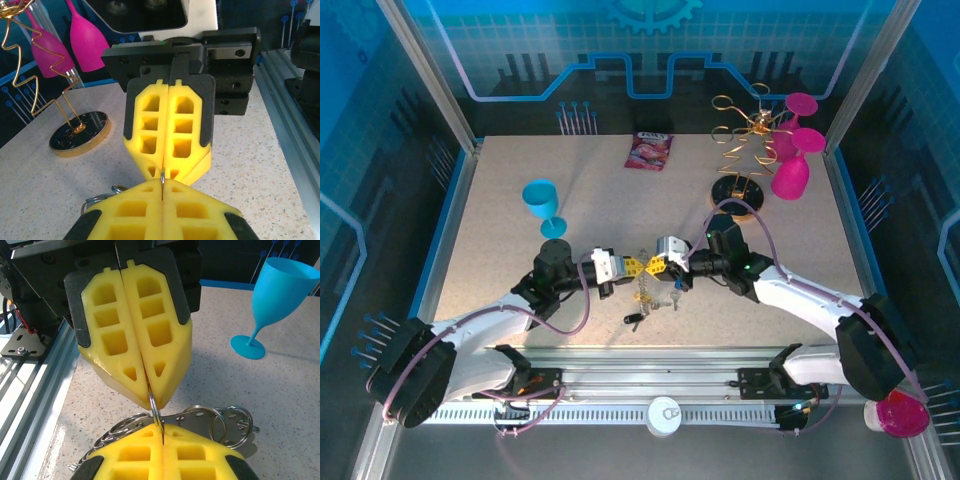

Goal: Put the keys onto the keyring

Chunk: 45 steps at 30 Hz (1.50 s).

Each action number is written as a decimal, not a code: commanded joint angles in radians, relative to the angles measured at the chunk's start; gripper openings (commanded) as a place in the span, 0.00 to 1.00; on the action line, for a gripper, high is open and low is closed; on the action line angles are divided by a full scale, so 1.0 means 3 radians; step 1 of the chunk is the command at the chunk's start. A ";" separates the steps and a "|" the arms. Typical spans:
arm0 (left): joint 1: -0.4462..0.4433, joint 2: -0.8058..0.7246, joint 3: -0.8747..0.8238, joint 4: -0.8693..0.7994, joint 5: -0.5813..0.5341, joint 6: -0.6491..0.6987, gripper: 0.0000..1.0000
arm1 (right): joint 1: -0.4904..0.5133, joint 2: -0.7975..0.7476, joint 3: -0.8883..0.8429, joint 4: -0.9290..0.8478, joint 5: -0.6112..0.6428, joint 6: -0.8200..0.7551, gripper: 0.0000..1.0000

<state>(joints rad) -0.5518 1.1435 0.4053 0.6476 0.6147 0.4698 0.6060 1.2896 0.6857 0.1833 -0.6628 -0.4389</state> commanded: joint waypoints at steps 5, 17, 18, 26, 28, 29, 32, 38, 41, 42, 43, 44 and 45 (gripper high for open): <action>0.0008 -0.0184 0.0377 -0.0965 -0.0243 0.0363 0.10 | 0.0092 0.0015 0.0678 -0.1300 0.0168 -0.0492 0.00; 0.0006 -0.0081 0.0720 -0.1720 -0.0367 0.0760 0.00 | 0.0380 0.0294 0.1472 -0.2352 0.0622 -0.0931 0.00; 0.0006 -0.0085 0.0721 -0.1724 -0.0370 0.0775 0.00 | 0.0356 0.0247 0.1439 -0.2255 0.0568 -0.0867 0.00; 0.0004 -0.0151 0.0386 -0.0809 -0.0218 0.0412 0.00 | -0.0034 -0.0148 0.0454 -0.0582 -0.0042 0.0138 0.22; 0.0004 -0.0130 0.0294 -0.0457 -0.0169 0.0205 0.00 | -0.0078 -0.0176 0.0267 -0.0282 -0.0079 0.0267 0.25; 0.0004 -0.0112 0.0241 -0.0284 -0.0154 0.0100 0.00 | -0.0096 -0.0199 0.0167 -0.0118 -0.0091 0.0315 0.25; 0.0014 -0.0089 0.0141 0.0000 -0.0108 -0.0056 0.00 | -0.0145 -0.0280 -0.0029 0.0126 -0.0151 0.0329 0.26; 0.0008 -0.0085 0.0081 0.0184 -0.0046 -0.0129 0.00 | -0.0159 -0.0407 -0.0123 0.0051 -0.0222 0.0081 0.24; 0.0014 -0.0077 0.0078 0.0200 -0.0015 -0.0134 0.00 | -0.0159 -0.0387 -0.0108 0.0057 -0.0244 0.0047 0.23; 0.0014 -0.0075 0.0078 0.0206 -0.0009 -0.0134 0.00 | -0.0161 -0.0374 -0.0100 0.0071 -0.0262 0.0045 0.22; 0.0014 -0.0072 0.0079 0.0213 -0.0001 -0.0139 0.00 | -0.0161 -0.0360 -0.0097 0.0088 -0.0271 0.0049 0.22; 0.0014 -0.0064 0.0076 0.0219 0.0006 -0.0139 0.00 | -0.0162 -0.0344 -0.0087 0.0109 -0.0272 0.0056 0.22; 0.0016 -0.0056 0.0076 0.0227 0.0016 -0.0144 0.00 | -0.0157 -0.0332 -0.0074 0.0129 -0.0262 0.0062 0.22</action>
<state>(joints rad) -0.5526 1.1191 0.4347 0.6415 0.5735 0.4427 0.5682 1.1828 0.6540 0.1787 -0.7128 -0.4046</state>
